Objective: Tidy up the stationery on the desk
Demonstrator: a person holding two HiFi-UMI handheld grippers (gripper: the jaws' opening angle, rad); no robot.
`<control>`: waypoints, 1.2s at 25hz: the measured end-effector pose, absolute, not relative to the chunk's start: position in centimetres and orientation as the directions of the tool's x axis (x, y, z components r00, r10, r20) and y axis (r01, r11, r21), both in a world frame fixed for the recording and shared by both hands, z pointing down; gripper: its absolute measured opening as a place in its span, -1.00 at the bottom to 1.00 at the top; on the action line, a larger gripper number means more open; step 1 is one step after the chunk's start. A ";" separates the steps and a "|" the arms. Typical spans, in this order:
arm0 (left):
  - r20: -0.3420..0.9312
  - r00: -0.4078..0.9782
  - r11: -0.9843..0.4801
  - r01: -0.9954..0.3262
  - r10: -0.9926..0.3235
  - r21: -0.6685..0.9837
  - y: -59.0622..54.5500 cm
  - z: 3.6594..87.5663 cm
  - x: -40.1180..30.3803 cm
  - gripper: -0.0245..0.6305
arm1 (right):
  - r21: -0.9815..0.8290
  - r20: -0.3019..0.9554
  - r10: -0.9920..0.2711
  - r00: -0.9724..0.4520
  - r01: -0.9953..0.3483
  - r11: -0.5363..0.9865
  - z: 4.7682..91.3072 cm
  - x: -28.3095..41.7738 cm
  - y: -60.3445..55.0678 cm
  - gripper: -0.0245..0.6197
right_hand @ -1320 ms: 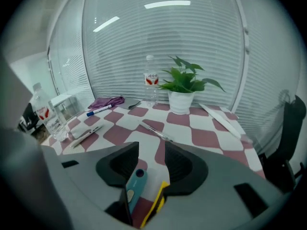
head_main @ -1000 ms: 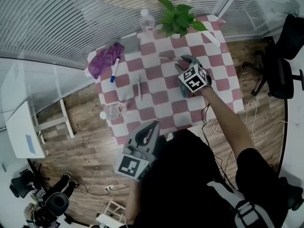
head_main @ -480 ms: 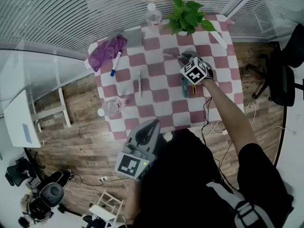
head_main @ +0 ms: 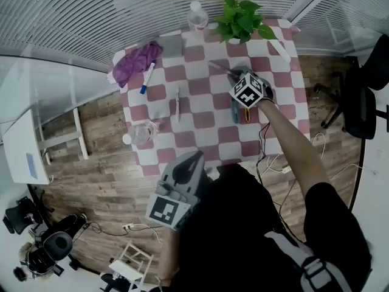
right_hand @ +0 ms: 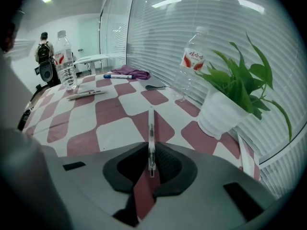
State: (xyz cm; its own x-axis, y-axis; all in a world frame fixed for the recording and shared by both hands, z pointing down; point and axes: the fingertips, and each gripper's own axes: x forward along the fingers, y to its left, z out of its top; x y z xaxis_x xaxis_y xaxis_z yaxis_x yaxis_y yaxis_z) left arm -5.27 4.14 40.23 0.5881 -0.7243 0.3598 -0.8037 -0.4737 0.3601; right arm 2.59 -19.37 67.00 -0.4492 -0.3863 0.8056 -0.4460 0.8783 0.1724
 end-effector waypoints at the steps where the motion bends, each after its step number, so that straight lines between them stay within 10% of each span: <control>1: 0.360 0.586 -0.472 -0.805 -0.726 0.359 4.2 40.2 -5.3 -0.83 | 0.179 0.807 -0.387 -0.446 -0.441 0.880 66.9 2.6 -19.3 -0.74; 16: 0.335 0.583 -0.476 -0.806 -0.740 0.352 5.9 39.9 -4.5 -0.83 | 0.045 0.784 -0.403 -0.473 -0.604 0.796 64.1 2.1 -16.5 -0.74; 30: 0.313 0.604 -0.505 -0.791 -0.732 0.345 5.6 39.1 -3.5 -0.83 | -0.222 0.728 -0.550 -0.409 -0.900 0.376 61.7 1.8 -8.4 -0.74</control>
State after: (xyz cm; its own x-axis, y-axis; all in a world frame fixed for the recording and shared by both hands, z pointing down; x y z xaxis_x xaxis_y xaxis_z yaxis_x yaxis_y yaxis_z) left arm -3.47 5.62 39.09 0.6045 -0.7324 0.3132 -0.7910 -0.5054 0.3447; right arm 1.81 -8.40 61.70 -0.4094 -0.5497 0.7282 -0.8995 0.3765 -0.2216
